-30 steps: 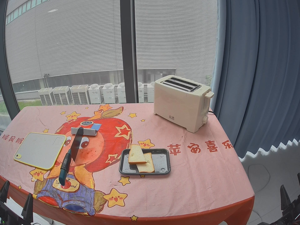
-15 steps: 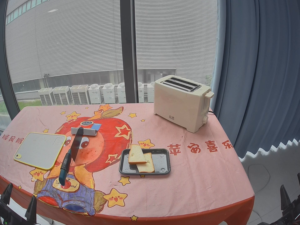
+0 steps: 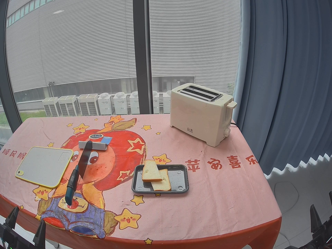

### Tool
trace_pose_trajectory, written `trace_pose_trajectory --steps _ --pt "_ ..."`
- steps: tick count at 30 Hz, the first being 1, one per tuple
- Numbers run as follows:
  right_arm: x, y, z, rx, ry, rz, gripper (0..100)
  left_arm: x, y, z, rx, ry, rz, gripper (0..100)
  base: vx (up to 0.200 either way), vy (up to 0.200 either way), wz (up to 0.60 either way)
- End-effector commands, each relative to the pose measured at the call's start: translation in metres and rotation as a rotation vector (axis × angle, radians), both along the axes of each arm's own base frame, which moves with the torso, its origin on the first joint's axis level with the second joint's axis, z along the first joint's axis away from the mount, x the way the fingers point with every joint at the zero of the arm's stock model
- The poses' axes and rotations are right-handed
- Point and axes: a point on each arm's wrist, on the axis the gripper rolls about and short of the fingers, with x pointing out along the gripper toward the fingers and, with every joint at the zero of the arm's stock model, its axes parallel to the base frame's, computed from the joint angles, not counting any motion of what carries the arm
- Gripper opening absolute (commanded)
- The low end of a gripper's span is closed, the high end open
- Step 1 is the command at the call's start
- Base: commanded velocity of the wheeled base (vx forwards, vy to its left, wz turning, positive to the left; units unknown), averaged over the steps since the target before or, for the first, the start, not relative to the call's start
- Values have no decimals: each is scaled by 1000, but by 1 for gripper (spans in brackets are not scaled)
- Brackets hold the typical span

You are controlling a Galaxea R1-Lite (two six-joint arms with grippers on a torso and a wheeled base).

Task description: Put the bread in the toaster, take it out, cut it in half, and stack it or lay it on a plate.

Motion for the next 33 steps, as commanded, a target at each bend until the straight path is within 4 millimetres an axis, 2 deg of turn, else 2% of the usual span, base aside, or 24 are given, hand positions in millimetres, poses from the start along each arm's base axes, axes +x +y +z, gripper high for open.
trace_pose_trajectory --steps 1,9,12,33 --pt "0 0 -5 0 4 1 100 1 0 -2 5 12 2 100 0 0 0" --pt "0 0 -5 0 4 1 100 1 0 -6 10 24 -8 100 0 0 0" --pt "0 0 -5 0 4 1 100 -1 2 -6 13 -6 -91 100 0 0 0" --pt "0 0 -5 1 4 -1 100 -4 2 -7 4 -42 -56 100 0 0 0"
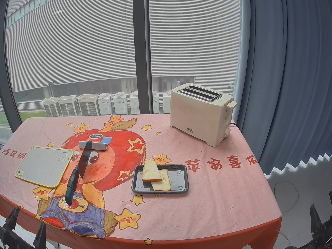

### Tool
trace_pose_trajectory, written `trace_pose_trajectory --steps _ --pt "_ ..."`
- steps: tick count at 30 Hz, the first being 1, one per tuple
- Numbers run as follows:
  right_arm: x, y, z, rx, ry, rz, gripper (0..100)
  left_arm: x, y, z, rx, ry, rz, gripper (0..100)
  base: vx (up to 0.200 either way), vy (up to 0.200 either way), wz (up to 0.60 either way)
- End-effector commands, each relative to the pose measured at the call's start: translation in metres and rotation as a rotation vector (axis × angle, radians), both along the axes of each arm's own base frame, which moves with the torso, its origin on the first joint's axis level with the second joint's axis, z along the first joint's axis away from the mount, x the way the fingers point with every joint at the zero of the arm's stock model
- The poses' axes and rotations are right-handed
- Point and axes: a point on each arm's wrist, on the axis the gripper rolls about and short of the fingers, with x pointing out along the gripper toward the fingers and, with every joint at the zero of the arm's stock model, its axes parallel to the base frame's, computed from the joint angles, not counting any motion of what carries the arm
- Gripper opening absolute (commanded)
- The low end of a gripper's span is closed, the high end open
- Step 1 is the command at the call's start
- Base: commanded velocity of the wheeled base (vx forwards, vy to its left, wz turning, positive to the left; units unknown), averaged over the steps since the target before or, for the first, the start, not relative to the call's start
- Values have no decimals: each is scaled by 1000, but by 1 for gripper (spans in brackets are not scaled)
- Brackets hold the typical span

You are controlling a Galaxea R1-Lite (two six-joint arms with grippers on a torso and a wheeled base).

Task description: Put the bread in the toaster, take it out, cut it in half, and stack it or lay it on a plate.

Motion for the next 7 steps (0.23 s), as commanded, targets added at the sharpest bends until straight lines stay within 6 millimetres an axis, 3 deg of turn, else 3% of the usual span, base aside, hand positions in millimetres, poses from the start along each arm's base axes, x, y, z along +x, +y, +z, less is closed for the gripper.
trace_pose_trajectory --steps 1,7 --pt "0 0 -5 1 4 0 100 0 0 -4 0 7 0 100 0 0 0" --pt "0 0 -5 -2 4 -3 100 0 0 -4 0 7 0 100 0 0 0"
